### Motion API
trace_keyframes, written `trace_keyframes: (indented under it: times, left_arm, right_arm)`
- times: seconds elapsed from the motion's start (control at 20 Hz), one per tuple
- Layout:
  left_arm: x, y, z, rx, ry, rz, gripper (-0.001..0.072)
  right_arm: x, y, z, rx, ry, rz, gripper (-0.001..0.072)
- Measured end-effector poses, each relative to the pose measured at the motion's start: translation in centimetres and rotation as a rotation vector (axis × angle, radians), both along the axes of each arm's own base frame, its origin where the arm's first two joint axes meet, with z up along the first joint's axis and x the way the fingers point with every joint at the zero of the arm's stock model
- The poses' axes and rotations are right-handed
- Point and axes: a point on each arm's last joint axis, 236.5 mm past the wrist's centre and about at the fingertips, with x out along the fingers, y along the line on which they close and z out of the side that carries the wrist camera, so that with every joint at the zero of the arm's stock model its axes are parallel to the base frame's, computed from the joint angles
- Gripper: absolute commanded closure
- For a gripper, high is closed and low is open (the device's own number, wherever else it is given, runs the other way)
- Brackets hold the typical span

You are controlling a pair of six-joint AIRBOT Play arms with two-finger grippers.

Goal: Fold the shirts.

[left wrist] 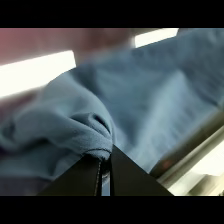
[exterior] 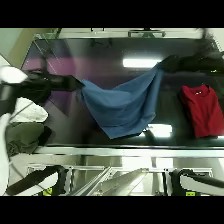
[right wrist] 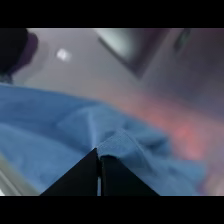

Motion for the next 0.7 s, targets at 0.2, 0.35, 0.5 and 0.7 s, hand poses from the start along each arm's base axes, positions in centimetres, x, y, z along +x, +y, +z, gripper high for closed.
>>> trace_keyframes:
  times: [0.2,0.35,0.5,0.7]
  left_arm:
    - [1.3,0.1,-8.2,0.047,0.149,-0.006,0.0181]
    - [2.5,0.7,-10.4,0.066,0.202,-0.028,-0.0009]
    - [4.2,2.6,-10.5,0.084,0.216,-0.03,-0.0009]
    - [6.0,6.7,-11.0,0.102,0.227,0.031,-0.0006]
  right_arm:
    - [2.3,-0.3,-8.7,0.009,0.179,-0.026,0.038]
    - [3.4,-1.9,-9.9,0.016,0.202,-0.07,0.0392]
    - [2.9,-5.2,-7.8,0.026,0.223,-0.13,0.0396]
    - [-2.5,-8.5,-7.5,-0.049,0.33,-0.189,0.0423]
